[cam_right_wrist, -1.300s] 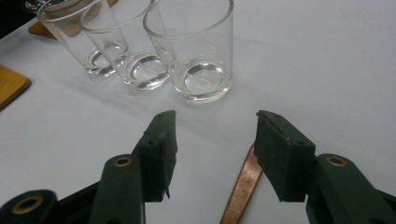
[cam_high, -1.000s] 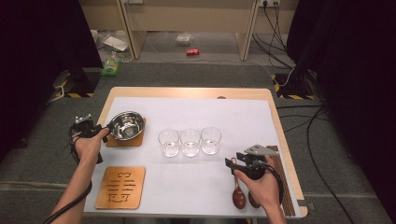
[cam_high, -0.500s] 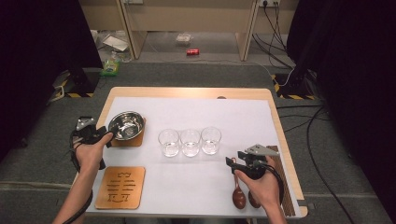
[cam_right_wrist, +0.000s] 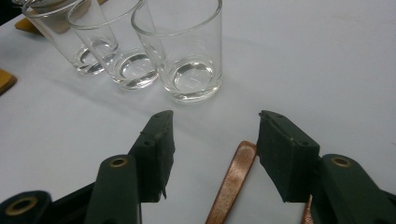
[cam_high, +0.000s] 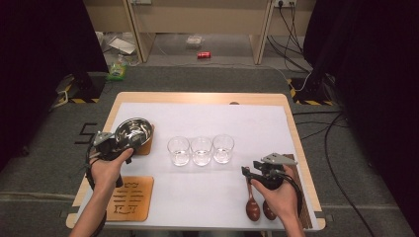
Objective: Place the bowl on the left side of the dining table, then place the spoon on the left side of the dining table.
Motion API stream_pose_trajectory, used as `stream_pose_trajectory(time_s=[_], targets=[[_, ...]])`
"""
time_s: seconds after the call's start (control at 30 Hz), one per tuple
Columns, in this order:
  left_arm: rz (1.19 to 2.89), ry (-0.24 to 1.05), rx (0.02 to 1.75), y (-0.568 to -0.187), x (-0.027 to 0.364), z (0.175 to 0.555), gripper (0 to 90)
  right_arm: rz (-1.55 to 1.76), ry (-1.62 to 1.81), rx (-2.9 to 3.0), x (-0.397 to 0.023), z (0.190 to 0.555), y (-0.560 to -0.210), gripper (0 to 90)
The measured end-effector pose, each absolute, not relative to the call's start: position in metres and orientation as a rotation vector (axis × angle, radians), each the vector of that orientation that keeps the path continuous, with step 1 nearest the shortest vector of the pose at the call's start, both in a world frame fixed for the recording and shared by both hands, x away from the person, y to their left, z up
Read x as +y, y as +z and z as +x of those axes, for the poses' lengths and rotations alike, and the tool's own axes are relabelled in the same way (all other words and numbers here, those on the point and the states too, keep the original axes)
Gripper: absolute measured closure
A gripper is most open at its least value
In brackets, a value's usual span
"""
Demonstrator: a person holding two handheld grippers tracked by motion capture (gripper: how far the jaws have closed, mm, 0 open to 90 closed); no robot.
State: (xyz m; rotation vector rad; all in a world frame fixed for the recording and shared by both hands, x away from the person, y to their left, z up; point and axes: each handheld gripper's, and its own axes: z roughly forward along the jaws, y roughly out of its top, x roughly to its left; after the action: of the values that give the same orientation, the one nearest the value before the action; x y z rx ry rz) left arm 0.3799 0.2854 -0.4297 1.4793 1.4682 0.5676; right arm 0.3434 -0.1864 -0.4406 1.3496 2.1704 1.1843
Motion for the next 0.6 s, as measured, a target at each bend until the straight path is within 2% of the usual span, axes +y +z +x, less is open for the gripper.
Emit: stream_pose_trajectory(time_s=[0.6], targets=[[1.522,0.529,1.44,-0.437,0.269,0.372,41.6,1.44,1.159,2.159,-0.193,0.344,-0.441,48.9]])
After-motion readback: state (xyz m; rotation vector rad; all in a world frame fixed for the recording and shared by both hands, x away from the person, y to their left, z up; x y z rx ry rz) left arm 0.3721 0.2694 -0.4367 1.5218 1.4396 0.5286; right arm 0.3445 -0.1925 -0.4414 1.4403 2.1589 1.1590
